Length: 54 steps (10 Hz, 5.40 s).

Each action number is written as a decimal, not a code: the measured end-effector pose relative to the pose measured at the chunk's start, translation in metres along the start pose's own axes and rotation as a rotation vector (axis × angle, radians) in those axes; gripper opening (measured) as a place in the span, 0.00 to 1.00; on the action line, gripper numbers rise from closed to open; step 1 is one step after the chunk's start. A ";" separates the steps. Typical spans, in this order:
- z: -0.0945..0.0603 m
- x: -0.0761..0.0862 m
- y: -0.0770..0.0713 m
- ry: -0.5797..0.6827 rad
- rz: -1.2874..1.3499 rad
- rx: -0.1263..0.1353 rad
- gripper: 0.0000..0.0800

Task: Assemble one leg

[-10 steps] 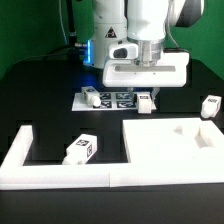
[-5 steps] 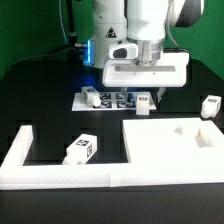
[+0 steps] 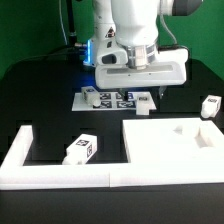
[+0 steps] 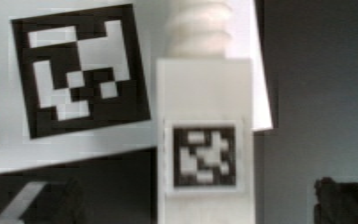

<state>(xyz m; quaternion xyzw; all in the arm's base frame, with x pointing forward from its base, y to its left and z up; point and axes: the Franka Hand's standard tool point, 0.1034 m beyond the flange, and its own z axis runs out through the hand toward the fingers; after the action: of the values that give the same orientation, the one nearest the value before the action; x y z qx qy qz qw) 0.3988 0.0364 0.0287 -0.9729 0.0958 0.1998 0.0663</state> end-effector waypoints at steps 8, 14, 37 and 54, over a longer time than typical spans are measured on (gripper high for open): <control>0.009 0.003 0.003 -0.337 0.060 -0.010 0.81; 0.024 0.006 -0.006 -0.399 0.114 -0.024 0.81; -0.159 0.076 -0.021 0.321 -0.013 0.065 0.36; -0.178 0.145 -0.088 1.074 -0.212 -0.100 0.36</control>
Offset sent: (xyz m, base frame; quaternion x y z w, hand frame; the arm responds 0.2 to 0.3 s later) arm 0.0000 0.0000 0.0000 0.0000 -0.1296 0.0000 0.9916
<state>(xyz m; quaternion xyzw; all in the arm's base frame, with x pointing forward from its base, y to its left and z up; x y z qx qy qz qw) 0.6153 0.0691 0.1412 -0.9444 0.0082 -0.3283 -0.0187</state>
